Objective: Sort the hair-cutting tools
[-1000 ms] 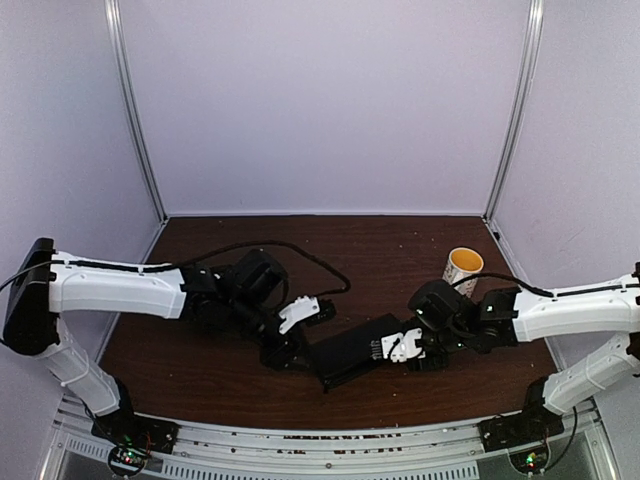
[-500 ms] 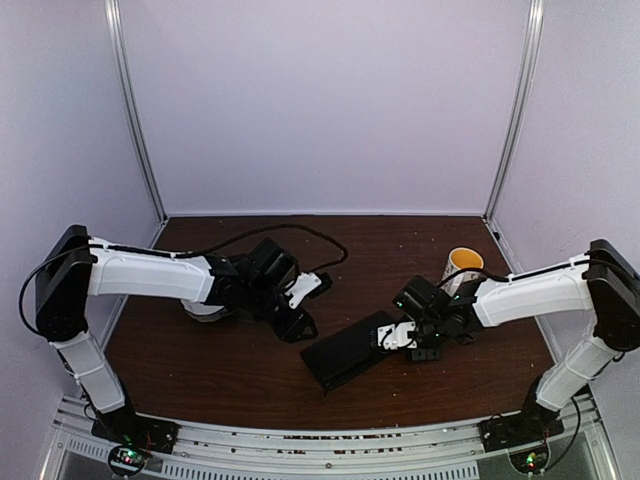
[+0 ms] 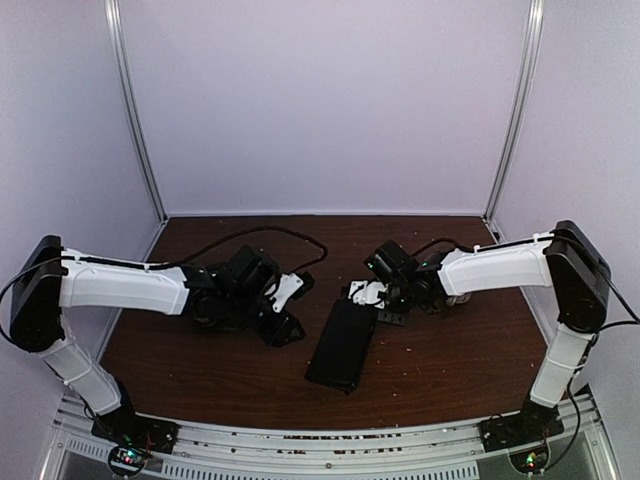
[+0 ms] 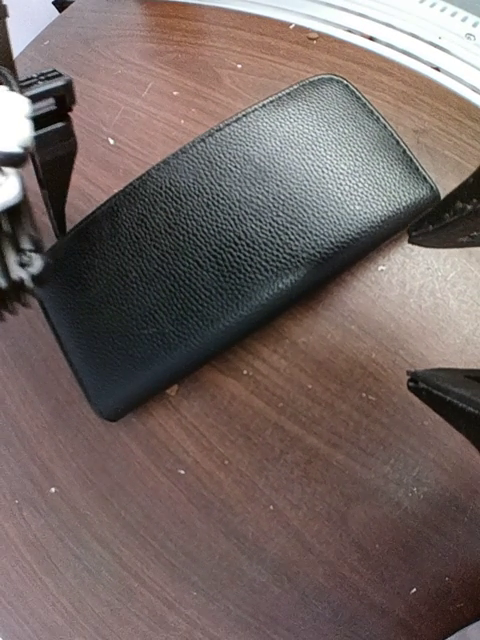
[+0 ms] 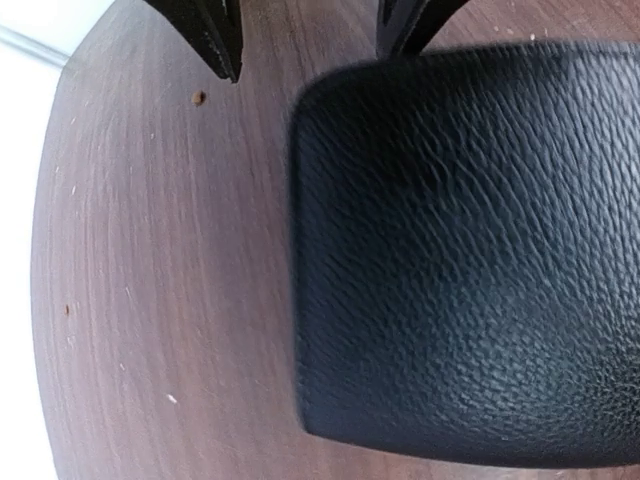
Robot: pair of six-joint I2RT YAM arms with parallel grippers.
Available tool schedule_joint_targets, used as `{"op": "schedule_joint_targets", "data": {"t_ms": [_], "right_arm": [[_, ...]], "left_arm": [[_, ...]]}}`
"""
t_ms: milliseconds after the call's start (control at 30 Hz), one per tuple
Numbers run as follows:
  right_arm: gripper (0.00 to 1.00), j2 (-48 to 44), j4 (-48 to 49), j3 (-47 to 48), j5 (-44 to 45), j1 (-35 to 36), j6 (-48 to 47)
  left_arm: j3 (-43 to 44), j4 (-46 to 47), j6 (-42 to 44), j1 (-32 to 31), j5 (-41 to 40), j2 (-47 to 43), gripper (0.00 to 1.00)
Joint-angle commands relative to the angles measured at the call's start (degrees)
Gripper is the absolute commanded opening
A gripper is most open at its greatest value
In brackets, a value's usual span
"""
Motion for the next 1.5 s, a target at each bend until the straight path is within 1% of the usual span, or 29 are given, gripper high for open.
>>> {"op": "schedule_joint_targets", "data": {"t_ms": [0, 100, 167, 300, 367, 467, 667, 833, 1033, 1133, 1200, 1333, 1400, 1467], "right_arm": [[0.49, -8.55, -2.75, -4.25, -4.43, -2.82, 5.1], [0.5, -13.99, -5.07, -7.8, -11.57, -3.12, 6.67], [0.5, -16.53, -6.94, -9.35, -17.71, -3.08, 7.04], [0.52, -18.3, -7.49, -11.42, -28.74, -3.11, 10.45], [0.53, -16.74, -7.74, -10.3, -31.84, -3.12, 12.29], [0.53, -10.73, -10.85, -5.51, -33.99, -3.08, 13.39], [0.51, -0.31, -12.7, 3.22, -36.64, -2.71, 14.13], [0.49, 7.83, -14.59, 11.91, -36.15, -1.3, 13.56], [0.49, 14.22, -17.23, 22.1, -36.14, 1.0, 13.44], [0.49, 14.63, -19.1, 24.45, -35.26, 0.77, 13.17], [0.49, 11.66, -18.19, 21.47, -33.45, 0.15, 13.08], [0.51, -0.25, -12.35, 8.83, -28.8, -0.23, 14.03], [0.52, -6.58, -9.53, 2.09, -30.01, 0.01, 14.72], [0.53, -11.54, -7.39, -3.59, -31.31, 0.75, 14.94]], "left_arm": [[-0.96, 3.57, 0.83, -2.35, -1.8, -1.6, 0.44], [-1.35, 3.84, 3.99, -4.35, -3.0, -1.77, 0.44], [-1.92, 4.79, 8.55, -6.27, -3.75, -2.15, 0.44], [-1.02, 4.92, 16.61, -10.61, -6.86, -0.73, 0.45], [-0.51, 5.37, 17.11, -10.87, -6.76, 0.39, 0.46], [-1.14, 6.83, 15.93, -10.97, -5.95, 0.6, 0.45], [-5.03, 8.6, 12.11, -11.32, -6.81, -2.91, 0.46], [-8.42, 8.96, 10.83, -11.37, -8.15, -4.66, 0.46], [-10.33, 8.41, 9.69, -11.37, -10.0, -5.6, 0.46], [-10.06, 7.15, 9.39, -11.37, -11.4, -6.18, 0.46], [-9.52, 6.35, 9.66, -11.37, -11.75, -5.91, 0.46], [-9.78, 6.53, 11.01, -11.37, -12.91, -5.51, 0.46], [-10.62, 7.46, 12.05, -11.32, -12.88, -5.65, 0.46], [-11.36, 8.22, 13.46, -11.37, -10.7, -5.19, 0.47]]}}
